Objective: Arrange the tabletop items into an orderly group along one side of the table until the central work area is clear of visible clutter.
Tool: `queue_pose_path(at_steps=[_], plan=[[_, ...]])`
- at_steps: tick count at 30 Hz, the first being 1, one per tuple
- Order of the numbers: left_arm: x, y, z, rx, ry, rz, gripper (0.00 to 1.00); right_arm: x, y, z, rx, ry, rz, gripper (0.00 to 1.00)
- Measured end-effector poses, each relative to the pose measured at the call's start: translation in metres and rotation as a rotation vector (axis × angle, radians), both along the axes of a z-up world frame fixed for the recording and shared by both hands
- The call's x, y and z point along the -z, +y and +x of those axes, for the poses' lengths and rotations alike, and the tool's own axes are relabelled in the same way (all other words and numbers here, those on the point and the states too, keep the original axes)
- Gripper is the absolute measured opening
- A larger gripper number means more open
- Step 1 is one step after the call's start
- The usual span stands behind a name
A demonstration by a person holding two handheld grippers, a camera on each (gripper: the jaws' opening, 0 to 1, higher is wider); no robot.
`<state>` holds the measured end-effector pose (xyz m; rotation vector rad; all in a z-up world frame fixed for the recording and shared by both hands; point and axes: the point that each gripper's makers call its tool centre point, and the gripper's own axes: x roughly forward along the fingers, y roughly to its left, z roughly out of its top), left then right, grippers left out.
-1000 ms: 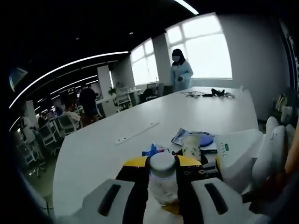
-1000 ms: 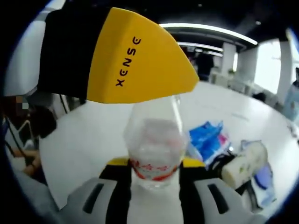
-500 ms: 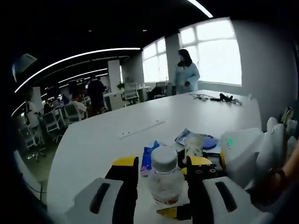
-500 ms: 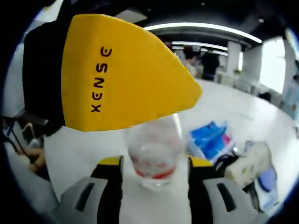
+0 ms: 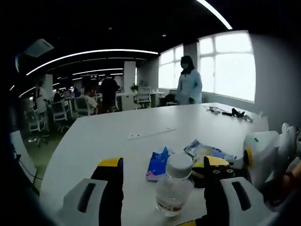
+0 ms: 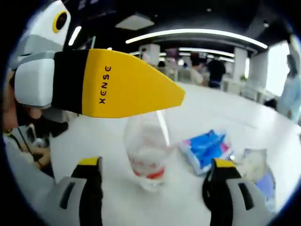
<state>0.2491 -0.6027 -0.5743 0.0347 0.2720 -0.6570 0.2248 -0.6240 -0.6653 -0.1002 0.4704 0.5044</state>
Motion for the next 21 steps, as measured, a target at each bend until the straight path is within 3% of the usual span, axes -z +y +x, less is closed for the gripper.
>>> queue_pose_path(at_steps=[10,21], plan=[[0.010,0.004,-0.001,-0.028,0.028,0.000,0.81,-0.011,-0.009,-0.011,-0.057,0.003,0.006,1.00],[0.015,0.003,-0.001,-0.039,0.026,0.005,0.93,-0.025,-0.041,-0.023,-0.024,0.013,0.018,1.00]])
